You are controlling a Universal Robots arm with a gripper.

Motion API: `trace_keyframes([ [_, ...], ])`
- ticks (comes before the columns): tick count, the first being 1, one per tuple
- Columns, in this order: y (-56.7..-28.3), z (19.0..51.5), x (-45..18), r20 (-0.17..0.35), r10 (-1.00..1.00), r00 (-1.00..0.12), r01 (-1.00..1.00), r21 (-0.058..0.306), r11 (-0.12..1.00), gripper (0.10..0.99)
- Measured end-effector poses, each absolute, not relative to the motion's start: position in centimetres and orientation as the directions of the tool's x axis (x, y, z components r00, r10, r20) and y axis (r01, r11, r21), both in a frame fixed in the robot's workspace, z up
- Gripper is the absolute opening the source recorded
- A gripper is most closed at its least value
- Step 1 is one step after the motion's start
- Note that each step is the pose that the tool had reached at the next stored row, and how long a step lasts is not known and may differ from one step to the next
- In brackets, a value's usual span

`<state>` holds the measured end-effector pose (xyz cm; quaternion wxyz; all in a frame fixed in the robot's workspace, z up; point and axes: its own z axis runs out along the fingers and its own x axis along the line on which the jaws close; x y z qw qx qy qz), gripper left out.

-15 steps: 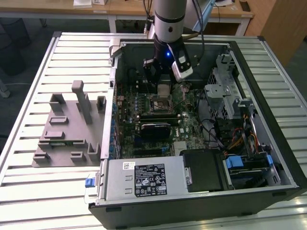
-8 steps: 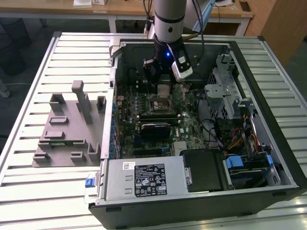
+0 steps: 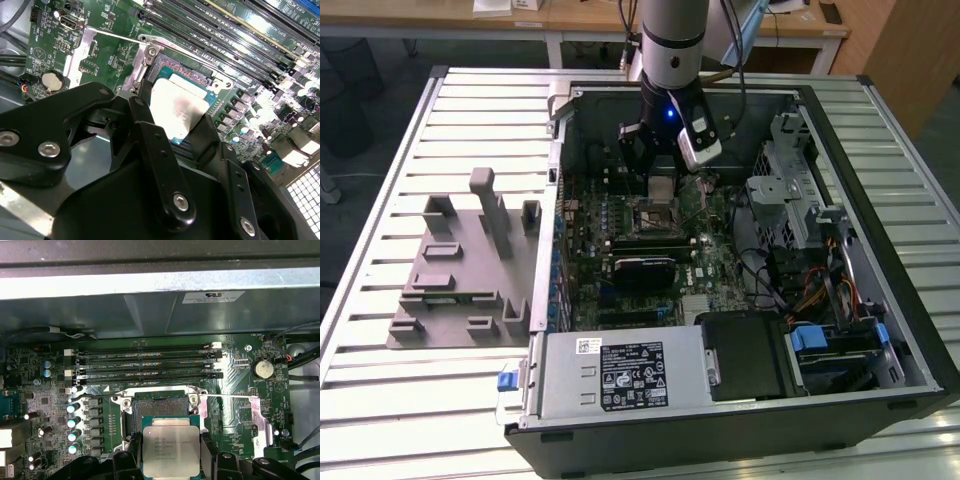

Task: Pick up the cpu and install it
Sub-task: 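Place the cpu into insertion slot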

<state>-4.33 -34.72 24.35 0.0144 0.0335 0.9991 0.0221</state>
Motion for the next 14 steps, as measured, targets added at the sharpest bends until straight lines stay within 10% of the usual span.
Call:
trace_keyframes([
  [14,-34.72,24.34,-4.33,-0.027,0.283,-0.959,0.282,0.045,0.958,0.545],
])
